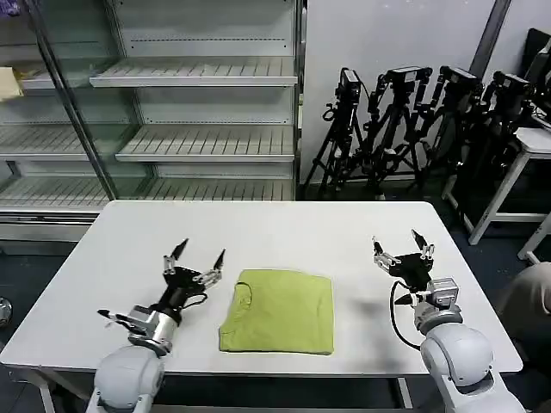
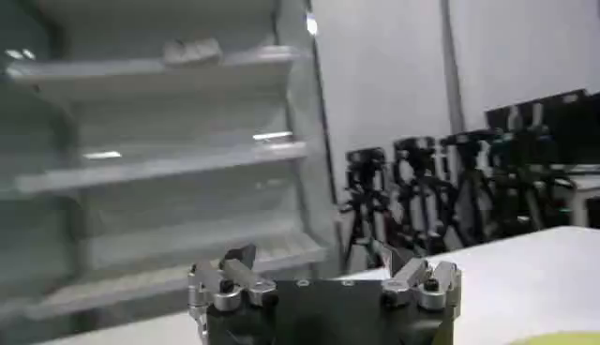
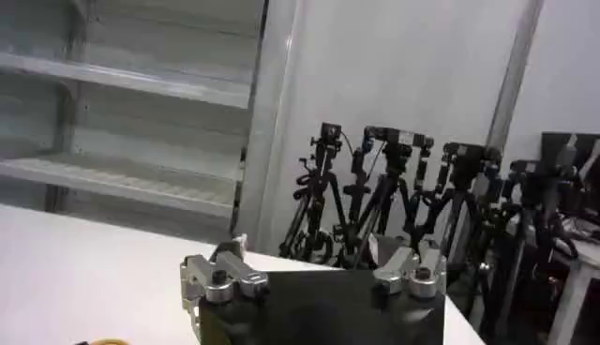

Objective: Fold and organize the clothes.

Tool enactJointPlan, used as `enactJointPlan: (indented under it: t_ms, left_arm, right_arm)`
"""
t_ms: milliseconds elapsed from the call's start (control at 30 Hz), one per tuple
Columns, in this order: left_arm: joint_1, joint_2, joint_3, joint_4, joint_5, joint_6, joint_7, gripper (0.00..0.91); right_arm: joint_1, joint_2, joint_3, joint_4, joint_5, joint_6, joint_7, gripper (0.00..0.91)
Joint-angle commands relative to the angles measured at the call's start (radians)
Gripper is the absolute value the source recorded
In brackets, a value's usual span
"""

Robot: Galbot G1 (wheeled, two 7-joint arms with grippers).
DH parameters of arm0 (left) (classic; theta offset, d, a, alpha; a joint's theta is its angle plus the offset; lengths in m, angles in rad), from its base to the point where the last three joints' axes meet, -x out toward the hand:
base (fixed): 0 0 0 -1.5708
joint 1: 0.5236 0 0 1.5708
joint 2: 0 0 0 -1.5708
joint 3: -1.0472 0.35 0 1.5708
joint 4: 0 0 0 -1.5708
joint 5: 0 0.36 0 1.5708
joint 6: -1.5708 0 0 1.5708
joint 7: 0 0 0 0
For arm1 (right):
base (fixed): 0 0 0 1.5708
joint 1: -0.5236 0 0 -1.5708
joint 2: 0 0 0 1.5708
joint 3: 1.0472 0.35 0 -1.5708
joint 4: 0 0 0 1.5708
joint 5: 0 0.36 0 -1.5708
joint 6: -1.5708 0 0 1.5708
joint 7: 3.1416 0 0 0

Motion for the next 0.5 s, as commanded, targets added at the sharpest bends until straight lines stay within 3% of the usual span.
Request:
enactJointPlan:
  t_ms: [33, 100, 500]
  left_arm:
    - [0.06, 0.007, -0.146, 0.036, 0.095, -0.172, 0.027, 0.907]
    - [0.058, -0.002, -0.146, 0.03, 0.095, -0.187, 0.026, 0.907]
    - [0.05, -0.015, -0.111, 0.001, 0.105, -0.189, 0.009, 0.907]
  right_arm:
    - [-0.008, -0.024, 0.027, -0.103, -0.027, 0.154, -0.081, 0.907]
    - [-0.018, -0.024, 0.028, -0.107, -0.049, 0.186, -0.089, 0.907]
    - [-0.048, -0.033, 0.03, -0.025, -0.071, 0.197, -0.061, 0.907]
